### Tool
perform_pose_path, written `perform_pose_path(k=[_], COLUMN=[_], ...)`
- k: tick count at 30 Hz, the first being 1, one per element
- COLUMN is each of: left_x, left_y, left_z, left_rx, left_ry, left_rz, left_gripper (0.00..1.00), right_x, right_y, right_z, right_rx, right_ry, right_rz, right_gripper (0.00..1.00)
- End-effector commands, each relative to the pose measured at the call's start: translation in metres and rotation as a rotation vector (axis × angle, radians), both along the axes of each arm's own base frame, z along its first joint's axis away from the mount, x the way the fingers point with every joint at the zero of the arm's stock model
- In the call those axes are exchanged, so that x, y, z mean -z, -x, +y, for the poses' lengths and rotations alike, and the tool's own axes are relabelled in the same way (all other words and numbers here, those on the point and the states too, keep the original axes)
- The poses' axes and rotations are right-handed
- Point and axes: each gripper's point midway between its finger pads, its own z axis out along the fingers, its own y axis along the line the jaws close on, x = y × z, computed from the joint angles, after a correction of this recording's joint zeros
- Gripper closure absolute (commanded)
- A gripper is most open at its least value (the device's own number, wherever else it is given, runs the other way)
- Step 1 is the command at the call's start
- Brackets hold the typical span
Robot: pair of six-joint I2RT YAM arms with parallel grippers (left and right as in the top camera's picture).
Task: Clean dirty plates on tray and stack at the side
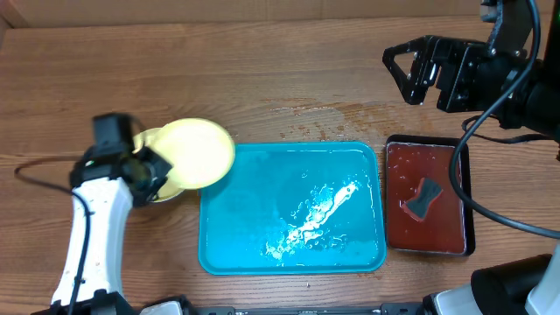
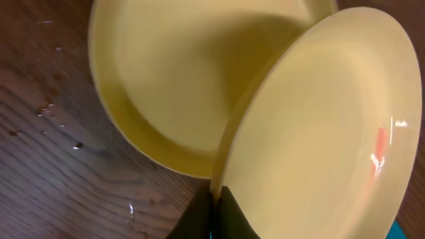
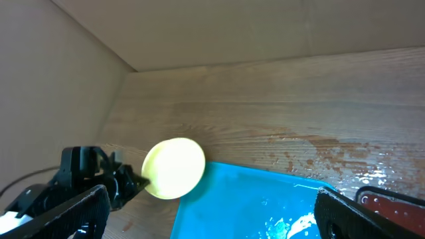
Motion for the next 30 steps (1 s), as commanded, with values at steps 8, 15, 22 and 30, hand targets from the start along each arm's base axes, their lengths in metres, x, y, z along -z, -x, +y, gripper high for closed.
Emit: perform_pose_path(k=[8, 15, 22, 30], left_x=[0.031, 0.042, 0.058, 0.058], left_y=[0.031, 0.034, 0.026, 0.01], left_z=[0.06, 0.079, 0.07, 0.06], left_rx=[-0.25, -0.308, -0.274, -0.155], left_ry=[0.087, 0.093, 0.135, 0.126], left_rz=[-0.031, -0.025, 0.004, -0.035], left_gripper=[0.96, 0.96, 0.96, 0.4], right_x=[-0.001, -0.001, -0.001, -0.001], right_y=[0.002, 0.002, 0.002, 0.002], right_z=[0.003, 0.003, 0.003, 0.003], right_rx=[-0.009, -0.009, -0.009, -0.009], right_ry=[-0.008, -0.008, -0.008, -0.009], right_rz=[-0.001, -0.001, -0.001, -0.001], right_gripper=[0.0, 0.0, 0.0, 0.0])
